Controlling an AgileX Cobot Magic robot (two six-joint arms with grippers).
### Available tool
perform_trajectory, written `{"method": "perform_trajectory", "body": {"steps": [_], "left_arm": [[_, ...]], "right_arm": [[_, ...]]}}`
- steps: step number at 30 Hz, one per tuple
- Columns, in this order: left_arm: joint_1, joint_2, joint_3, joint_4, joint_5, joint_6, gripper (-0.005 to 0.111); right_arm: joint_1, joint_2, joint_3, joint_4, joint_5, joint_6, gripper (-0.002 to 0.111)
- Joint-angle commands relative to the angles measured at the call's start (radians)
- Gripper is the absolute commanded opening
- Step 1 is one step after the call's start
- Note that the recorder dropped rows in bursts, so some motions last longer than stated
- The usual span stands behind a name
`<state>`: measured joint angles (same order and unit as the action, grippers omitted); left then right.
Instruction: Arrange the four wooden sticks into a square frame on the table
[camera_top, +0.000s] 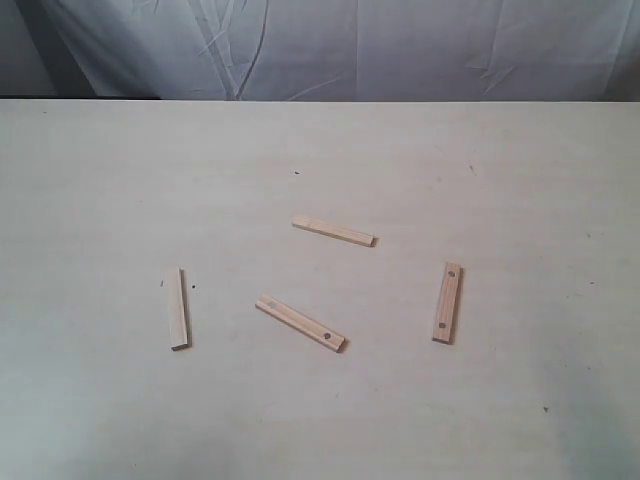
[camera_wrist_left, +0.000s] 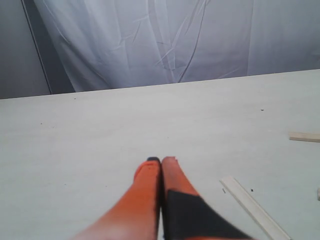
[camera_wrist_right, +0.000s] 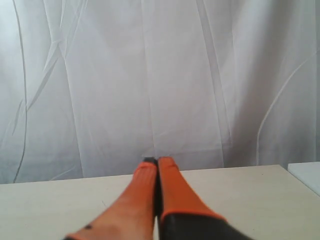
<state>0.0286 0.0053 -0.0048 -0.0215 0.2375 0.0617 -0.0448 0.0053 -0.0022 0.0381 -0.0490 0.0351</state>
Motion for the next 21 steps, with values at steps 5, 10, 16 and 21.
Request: {"method": "perform_trajectory", "body": {"steps": [5, 10, 16, 21], "left_arm": [[0.001, -0.005, 0.005, 0.0, 0.003, 0.0, 0.0], [0.001, -0.005, 0.005, 0.0, 0.003, 0.0, 0.0], [0.001, -0.005, 0.005, 0.0, 0.003, 0.0, 0.0], [0.001, -0.005, 0.005, 0.0, 0.003, 0.0, 0.0]], "right_arm": [[-0.002, -0.005, 0.002, 0.083, 0.001, -0.005, 0.0], [-0.002, -0.005, -0.007, 0.151, 0.093, -0.005, 0.0], [-0.002, 0.084, -0.119, 0.149, 0.252, -0.005, -0.001], [-0.002, 0.267, -0.238, 0.149, 0.465, -0.005, -0.001]]}}
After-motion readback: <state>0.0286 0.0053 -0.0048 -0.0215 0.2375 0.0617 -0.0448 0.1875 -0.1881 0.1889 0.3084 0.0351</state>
